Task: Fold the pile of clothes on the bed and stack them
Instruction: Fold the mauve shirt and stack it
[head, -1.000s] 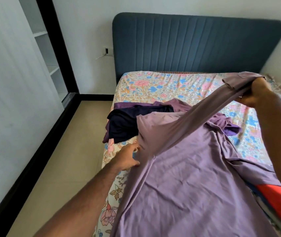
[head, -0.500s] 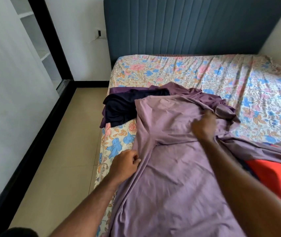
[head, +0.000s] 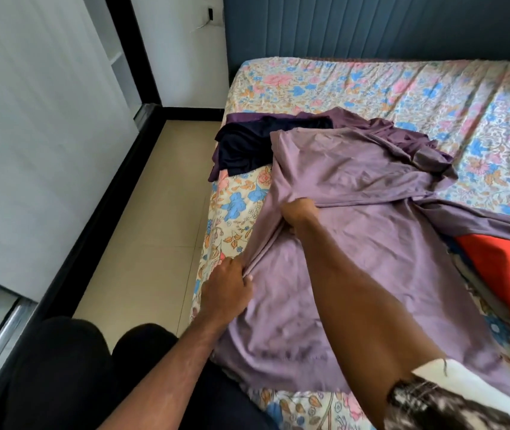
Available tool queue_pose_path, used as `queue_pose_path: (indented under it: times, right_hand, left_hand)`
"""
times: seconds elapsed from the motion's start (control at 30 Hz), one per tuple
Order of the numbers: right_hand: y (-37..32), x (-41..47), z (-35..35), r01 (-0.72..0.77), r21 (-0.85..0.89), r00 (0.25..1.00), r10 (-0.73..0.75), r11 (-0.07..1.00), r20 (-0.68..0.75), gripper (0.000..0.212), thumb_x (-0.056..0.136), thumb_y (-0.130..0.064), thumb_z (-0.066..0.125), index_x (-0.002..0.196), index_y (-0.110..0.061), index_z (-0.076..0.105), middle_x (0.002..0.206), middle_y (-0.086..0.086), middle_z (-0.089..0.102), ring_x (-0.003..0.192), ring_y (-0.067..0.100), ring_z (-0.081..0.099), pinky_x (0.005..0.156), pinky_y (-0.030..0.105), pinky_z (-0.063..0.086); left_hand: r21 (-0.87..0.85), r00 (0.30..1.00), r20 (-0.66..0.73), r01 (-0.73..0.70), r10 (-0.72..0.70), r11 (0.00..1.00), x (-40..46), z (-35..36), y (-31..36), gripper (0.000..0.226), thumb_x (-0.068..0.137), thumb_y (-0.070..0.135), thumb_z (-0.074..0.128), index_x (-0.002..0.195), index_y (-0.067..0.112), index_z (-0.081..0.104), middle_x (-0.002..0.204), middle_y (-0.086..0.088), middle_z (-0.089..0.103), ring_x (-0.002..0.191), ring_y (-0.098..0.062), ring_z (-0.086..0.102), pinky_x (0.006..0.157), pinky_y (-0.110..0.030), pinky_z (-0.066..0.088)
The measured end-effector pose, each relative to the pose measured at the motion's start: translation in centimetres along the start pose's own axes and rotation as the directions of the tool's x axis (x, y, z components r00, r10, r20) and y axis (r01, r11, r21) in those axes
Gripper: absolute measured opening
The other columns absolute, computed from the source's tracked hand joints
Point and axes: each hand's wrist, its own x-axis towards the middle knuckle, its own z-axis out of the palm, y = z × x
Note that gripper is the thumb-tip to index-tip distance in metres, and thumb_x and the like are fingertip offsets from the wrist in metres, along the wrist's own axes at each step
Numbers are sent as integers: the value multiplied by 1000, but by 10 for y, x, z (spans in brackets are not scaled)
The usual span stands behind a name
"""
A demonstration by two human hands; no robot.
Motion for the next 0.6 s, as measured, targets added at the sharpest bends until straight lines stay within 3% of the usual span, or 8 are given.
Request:
queue_pose_path:
  times: [0.07, 0.13, 0.2, 0.27, 0.33, 0.4, 0.5, 0.6]
  right_hand:
    - [-5, -6, -1, 65, 43, 998, -65, 997, -9, 40, 96, -32, 45, 121, -6, 63, 119, 22, 67, 108, 43, 66, 89, 49, 59]
    - [-2, -17, 0, 94, 158, 996, -92, 983, -17, 28, 97, -26, 42, 118, -11, 54, 111, 22, 63, 98, 42, 67, 75, 52, 63]
    - [3, -28, -1, 78, 292, 996, -84, 953, 9, 20, 101, -22, 41, 119, -16, 44, 100, 17, 59, 79, 33, 65, 53, 38, 61]
    - [3, -32, -2, 57, 394, 996, -78, 917, 38, 29, 98, -12, 46, 124, -23, 40, 89, 13, 58, 60, 22, 56, 41, 27, 50]
    - [1, -28, 0, -7, 494, 991, -59, 870, 118, 45, 92, 3, 50, 127, -26, 48, 76, 9, 55, 50, 16, 45, 44, 27, 43]
    - [-2, -31, 4, -43, 502, 985, -48, 864, 168, 35, 89, 8, 55, 109, -19, 66, 68, 8, 55, 49, 17, 41, 51, 28, 42]
    - [2, -32, 7, 1, 462, 988, -72, 887, 137, 27, 86, 4, 63, 88, -21, 73, 81, 8, 68, 62, 20, 55, 55, 30, 53]
    - [11, -34, 6, 114, 414, 980, -170, 903, 100, 45, 84, 1, 66, 125, -17, 68, 104, 12, 69, 75, 22, 62, 60, 35, 60]
  left_hand:
    - [2, 998, 21, 62, -62, 998, -18, 0, -9, 28, 103, 32, 48, 124, 14, 50, 114, -3, 55, 94, -15, 48, 77, -34, 42]
    - [-3, 988, 33, 151, -151, 988, -37, -1, -16, 20, 103, 32, 45, 117, 17, 48, 108, -1, 54, 92, -17, 54, 80, -38, 48]
    - [-69, 976, 20, 217, -216, 974, -50, 2, -21, 10, 105, 26, 40, 103, 17, 45, 97, 0, 54, 83, -17, 54, 72, -36, 46]
    - [-167, 973, 19, 230, -231, 959, -61, 4, -23, 14, 107, 26, 38, 96, 17, 41, 87, -1, 53, 77, -20, 54, 65, -37, 45]
    - [-263, 964, 36, 265, -265, 928, -69, 3, -24, 21, 104, 37, 48, 99, 18, 41, 81, 0, 57, 70, -18, 57, 58, -33, 45]
    - [-310, 949, 63, 314, -310, 897, -75, 1, -26, 31, 95, 43, 64, 101, 18, 47, 80, 3, 62, 69, -14, 61, 57, -28, 43]
    - [-317, 955, 93, 297, -282, 901, -83, 4, -34, 26, 91, 37, 71, 85, 16, 56, 77, 0, 65, 71, -17, 63, 66, -41, 56]
    - [-360, 968, 132, 247, -213, 900, -93, 3, -43, 23, 94, 35, 66, 86, 17, 56, 83, -4, 66, 77, -22, 67, 74, -47, 59]
